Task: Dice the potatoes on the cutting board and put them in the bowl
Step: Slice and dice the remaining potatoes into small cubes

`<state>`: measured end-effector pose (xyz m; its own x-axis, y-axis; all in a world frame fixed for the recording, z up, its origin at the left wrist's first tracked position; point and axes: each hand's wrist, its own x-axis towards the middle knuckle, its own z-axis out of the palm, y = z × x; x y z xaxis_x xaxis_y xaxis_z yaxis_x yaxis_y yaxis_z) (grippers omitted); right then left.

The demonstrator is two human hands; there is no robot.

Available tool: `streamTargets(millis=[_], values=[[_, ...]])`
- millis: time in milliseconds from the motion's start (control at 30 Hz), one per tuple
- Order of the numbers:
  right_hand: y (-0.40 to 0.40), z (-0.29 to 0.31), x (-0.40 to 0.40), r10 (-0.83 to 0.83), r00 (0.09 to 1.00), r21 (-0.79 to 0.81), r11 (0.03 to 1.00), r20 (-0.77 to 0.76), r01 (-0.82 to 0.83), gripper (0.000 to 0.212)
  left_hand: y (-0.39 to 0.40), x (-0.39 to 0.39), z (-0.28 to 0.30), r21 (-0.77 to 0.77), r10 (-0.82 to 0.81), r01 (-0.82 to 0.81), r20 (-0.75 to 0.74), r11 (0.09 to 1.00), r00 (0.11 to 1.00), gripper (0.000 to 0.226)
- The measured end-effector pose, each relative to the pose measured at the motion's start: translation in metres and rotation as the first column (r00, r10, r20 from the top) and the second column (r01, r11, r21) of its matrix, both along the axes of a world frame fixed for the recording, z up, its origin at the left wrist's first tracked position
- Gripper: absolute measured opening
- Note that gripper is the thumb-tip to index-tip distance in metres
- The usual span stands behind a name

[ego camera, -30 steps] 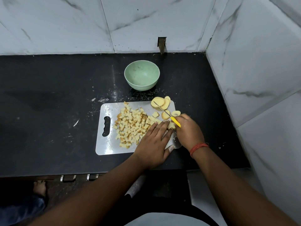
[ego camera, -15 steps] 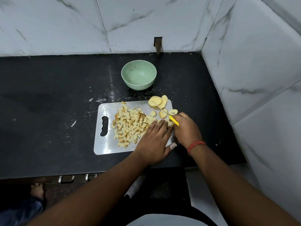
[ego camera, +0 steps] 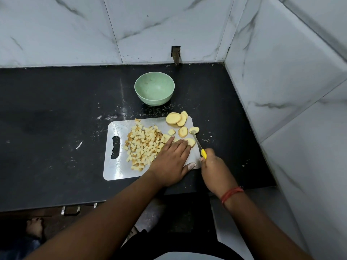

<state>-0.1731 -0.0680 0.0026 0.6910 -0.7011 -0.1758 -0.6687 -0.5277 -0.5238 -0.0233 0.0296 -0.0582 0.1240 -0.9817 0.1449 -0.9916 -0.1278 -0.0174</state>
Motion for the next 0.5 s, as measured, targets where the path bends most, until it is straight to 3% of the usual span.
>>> streamTargets(millis=[133, 233, 500], values=[[0.003, 0.0, 0.01, 0.017, 0.976, 0.041, 0.999, -0.217, -0.008, 0.01, 0.001, 0.005, 0.001, -0.003, -0.039, 0.039, 0.005, 0.999, 0.999, 0.066], [0.002, 0.002, 0.02, 0.029, 0.939, 0.122, 0.992, -0.342, 0.013, 0.023, 0.002, 0.008, 0.0, 0.015, -0.069, 0.068, 0.045, 0.998, 0.997, 0.066], [0.003, 0.007, 0.013, 0.134, 0.916, 0.224, 0.973, -0.379, -0.05, 0.029, -0.002, 0.006, 0.004, 0.039, -0.053, 0.051, 0.06, 0.998, 0.997, 0.065]])
